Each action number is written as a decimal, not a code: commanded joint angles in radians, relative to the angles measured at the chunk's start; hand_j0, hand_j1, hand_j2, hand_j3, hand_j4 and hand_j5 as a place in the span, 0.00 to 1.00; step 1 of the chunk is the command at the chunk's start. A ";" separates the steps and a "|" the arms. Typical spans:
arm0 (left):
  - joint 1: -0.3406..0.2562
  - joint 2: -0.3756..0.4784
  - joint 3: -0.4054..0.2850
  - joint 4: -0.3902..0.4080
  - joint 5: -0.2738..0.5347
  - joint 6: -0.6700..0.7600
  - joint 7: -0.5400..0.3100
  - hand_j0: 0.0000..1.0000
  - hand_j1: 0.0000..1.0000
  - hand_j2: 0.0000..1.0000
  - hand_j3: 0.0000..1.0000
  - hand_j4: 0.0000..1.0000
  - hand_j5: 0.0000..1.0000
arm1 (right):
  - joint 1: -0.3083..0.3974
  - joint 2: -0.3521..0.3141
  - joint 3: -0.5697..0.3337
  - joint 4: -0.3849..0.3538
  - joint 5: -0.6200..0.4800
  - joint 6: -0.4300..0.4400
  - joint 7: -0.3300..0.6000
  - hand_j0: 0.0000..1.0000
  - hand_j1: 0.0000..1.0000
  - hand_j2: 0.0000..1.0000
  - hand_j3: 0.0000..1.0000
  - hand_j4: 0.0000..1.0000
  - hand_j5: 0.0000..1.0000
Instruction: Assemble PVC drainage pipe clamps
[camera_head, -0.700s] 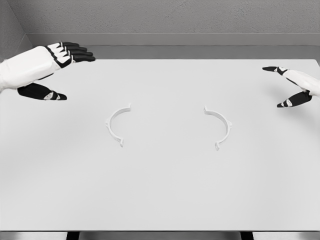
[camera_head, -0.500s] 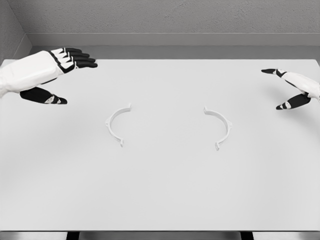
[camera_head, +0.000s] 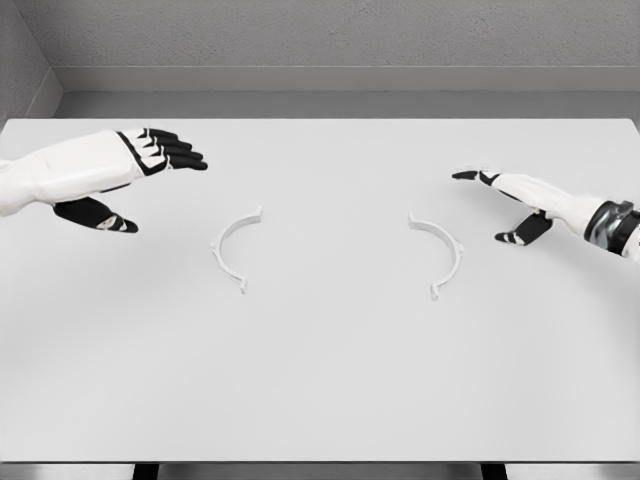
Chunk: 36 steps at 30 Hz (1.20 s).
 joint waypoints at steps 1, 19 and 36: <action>0.000 -0.001 0.000 0.000 0.007 0.003 -0.016 1.00 1.00 1.00 1.00 1.00 1.00 | 0.002 -0.001 0.001 -0.046 -0.029 0.002 0.016 1.00 1.00 1.00 1.00 1.00 1.00; -0.005 -0.025 0.000 0.000 -0.009 0.003 -0.023 1.00 1.00 1.00 1.00 1.00 1.00 | 0.090 -0.112 -0.045 -0.284 -0.030 0.002 0.013 1.00 1.00 1.00 1.00 1.00 1.00; -0.043 -0.151 -0.057 0.022 -0.061 0.003 -0.050 1.00 1.00 1.00 1.00 1.00 1.00 | 0.152 -0.076 -0.041 -0.390 -0.024 0.002 0.045 1.00 1.00 1.00 1.00 1.00 1.00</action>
